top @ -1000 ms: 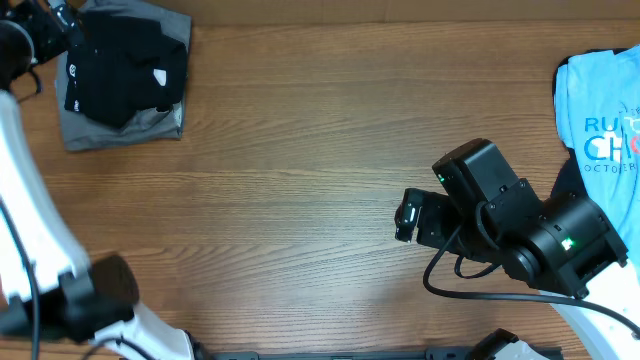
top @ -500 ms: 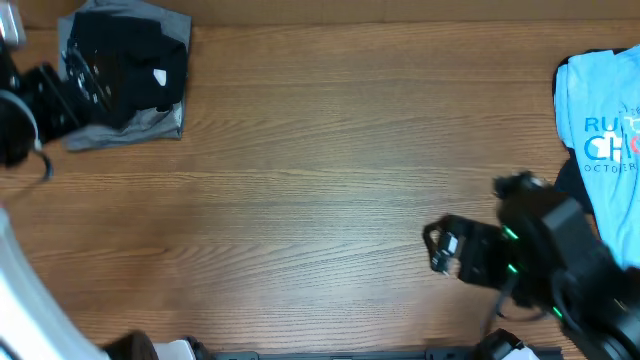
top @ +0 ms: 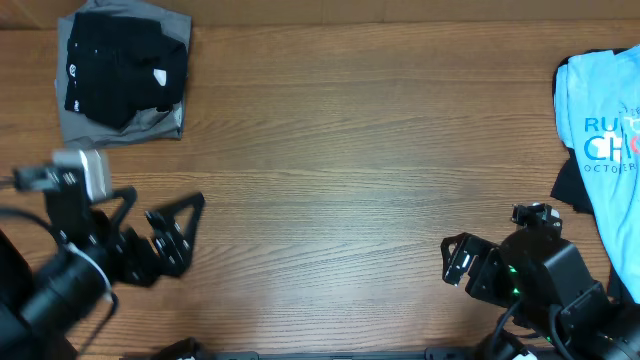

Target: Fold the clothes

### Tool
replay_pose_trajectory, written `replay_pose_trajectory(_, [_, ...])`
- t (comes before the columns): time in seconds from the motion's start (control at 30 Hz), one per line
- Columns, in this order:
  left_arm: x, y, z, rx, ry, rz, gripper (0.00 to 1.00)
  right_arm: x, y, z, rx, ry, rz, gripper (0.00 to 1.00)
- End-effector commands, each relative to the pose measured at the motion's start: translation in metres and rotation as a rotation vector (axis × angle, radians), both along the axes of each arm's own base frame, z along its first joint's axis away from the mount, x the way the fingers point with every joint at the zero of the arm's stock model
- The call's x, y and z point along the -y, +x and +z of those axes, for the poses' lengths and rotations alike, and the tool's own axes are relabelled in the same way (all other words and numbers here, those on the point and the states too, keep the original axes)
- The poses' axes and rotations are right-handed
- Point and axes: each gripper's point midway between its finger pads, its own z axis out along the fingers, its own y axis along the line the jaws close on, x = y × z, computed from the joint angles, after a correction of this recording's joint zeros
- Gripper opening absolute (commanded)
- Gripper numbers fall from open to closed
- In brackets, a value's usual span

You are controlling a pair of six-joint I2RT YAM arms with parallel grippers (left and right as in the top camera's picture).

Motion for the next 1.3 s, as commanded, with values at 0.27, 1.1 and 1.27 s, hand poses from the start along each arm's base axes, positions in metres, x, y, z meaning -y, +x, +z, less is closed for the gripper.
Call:
replay_pose_trajectory(0.27, [0.011,-0.015,-0.051,-0.025,-0.022,-0.031,1.0,0.001,0.015,0.006,0.061,0.0,-0.046,1.0])
replay_pose_trajectory(1.1, [0.011,-0.014,-0.059,-0.049,-0.033,-0.03,1.0,0.001,0.016,0.007,0.063,0.0,-0.048,1.0])
replay_pose_trajectory(1.27, [0.011,-0.014,-0.059,-0.049,-0.033,-0.03,1.0,0.016,0.018,0.008,0.073,-0.01,-0.123,1.0])
